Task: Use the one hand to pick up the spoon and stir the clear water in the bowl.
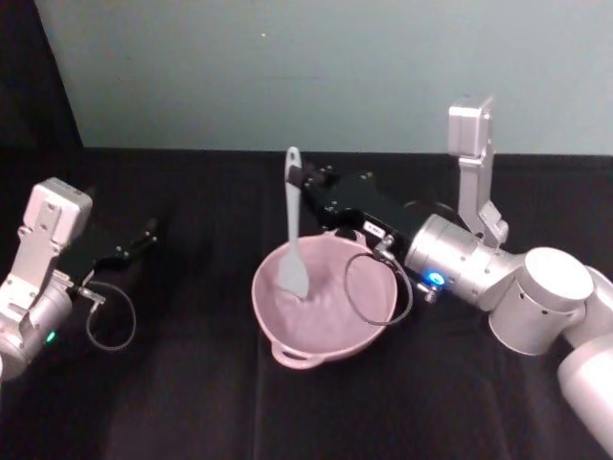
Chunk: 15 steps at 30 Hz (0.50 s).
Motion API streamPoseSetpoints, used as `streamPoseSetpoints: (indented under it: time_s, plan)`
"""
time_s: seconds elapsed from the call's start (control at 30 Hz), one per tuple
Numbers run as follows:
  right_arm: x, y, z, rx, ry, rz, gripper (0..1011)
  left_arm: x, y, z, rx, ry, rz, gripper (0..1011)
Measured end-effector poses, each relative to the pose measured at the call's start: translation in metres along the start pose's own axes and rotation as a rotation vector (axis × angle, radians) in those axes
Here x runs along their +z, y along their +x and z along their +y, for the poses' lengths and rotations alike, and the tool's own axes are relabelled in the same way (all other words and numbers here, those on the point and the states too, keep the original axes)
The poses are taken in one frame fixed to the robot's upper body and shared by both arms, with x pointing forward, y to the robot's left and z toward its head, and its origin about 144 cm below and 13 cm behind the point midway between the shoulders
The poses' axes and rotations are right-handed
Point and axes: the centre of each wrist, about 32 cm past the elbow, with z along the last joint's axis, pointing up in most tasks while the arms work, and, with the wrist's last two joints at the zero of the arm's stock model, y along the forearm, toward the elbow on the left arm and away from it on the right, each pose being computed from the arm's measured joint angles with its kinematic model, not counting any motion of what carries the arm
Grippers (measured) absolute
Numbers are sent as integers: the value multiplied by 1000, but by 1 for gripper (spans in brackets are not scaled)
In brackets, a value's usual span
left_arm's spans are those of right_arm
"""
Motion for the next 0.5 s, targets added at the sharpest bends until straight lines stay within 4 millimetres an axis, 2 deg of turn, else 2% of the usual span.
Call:
streamPoseSetpoints:
  time_s: [0.17,0.3,0.5]
  plan:
    - [0,16,-8,-57,19,7,113,0,0,0,0,0,0,1011]
    - [5,25,-26,-113,32,-1,113,0,0,0,0,0,0,1011]
    - [11,24,-46,-138,22,-12,113,0,0,0,0,0,0,1011]
